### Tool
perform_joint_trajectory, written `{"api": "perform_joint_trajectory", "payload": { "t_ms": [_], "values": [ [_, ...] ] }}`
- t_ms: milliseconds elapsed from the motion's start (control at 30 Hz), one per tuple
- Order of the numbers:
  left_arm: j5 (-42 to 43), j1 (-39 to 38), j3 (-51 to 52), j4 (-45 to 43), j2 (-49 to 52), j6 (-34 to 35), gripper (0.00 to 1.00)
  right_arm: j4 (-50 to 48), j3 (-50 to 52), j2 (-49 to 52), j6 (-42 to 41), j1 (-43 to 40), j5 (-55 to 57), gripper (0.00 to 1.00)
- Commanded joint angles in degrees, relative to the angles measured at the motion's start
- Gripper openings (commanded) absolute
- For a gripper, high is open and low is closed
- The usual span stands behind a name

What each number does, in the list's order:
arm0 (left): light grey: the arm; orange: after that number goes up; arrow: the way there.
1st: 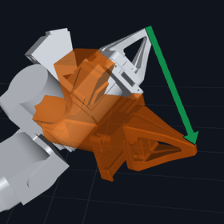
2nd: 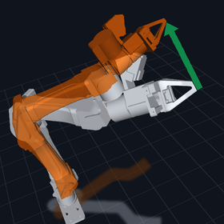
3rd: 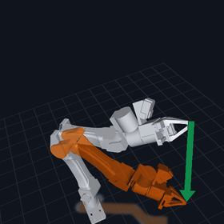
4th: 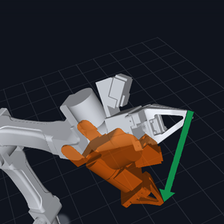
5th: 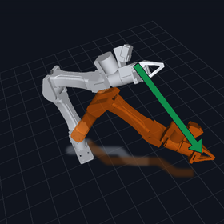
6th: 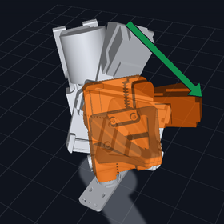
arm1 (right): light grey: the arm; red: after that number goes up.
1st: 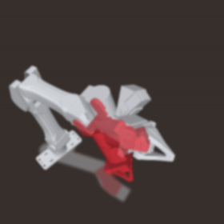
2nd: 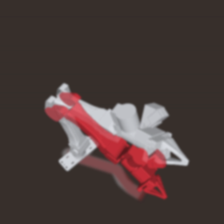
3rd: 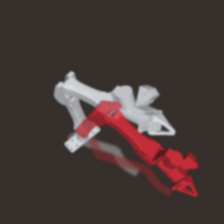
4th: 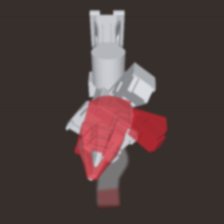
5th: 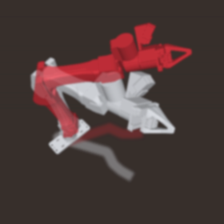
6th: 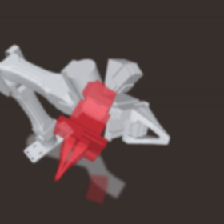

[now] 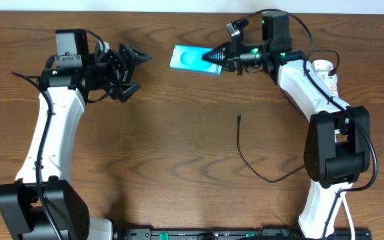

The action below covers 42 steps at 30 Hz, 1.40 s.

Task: Plug charger to phone and switch on socket
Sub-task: 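Carry the phone with the right gripper back toward the left gripper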

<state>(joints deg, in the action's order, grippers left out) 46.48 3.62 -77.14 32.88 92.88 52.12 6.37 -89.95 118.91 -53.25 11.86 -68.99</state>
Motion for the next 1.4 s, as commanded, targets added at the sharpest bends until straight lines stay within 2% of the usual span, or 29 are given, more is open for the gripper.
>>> {"api": "perform_joint_trajectory", "payload": {
  "t_ms": [0,267,533,767,933,1100,1233,1300,1367],
  "values": [
    [0.87,0.17,-0.42,-1.77,-1.27,0.94,0.89,-5.42,-1.01,-0.52,-15.39,1.05,1.09,0.01],
    [-0.79,-0.76,-0.42,-8.48,-1.27,4.22,0.89,-17.16,-1.01,-0.52,-35.1,3.43,7.93,0.01],
    [-8.48,-3.98,-0.42,-14.08,-1.27,10.88,0.89,-23.19,-1.01,-0.52,-44.59,8.26,14.38,0.01],
    [-11.61,-4.46,-0.42,-19.04,-1.27,14.75,0.89,-27.61,-1.01,-0.52,-48.41,11.67,18.56,0.01],
    [-16.04,-4.46,-0.42,-19.3,-1.27,17.66,0.88,-30.01,-1.01,-0.52,-50.03,12.2,19.63,0.01],
    [-19.17,-4.48,-0.42,-19.3,-1.27,21.7,0.69,-30.01,-1.01,-0.52,-49.99,13.33,19.82,0.01],
    [-20.17,-4.63,-0.42,-20.0,-1.27,25.81,0.69,-30.03,-1.01,-0.52,-49.96,13.97,21.09,0.01],
    [-20.2,-4.92,-0.42,-21.22,-1.27,25.79,0.75,-30.75,-1.01,-0.52,-49.96,13.99,21.07,0.01],
    [-20.24,-5.11,-0.42,-22.32,-1.27,25.81,0.76,-31.47,-1.01,-0.52,-49.99,14.19,21.09,0.01]
  ]
}}
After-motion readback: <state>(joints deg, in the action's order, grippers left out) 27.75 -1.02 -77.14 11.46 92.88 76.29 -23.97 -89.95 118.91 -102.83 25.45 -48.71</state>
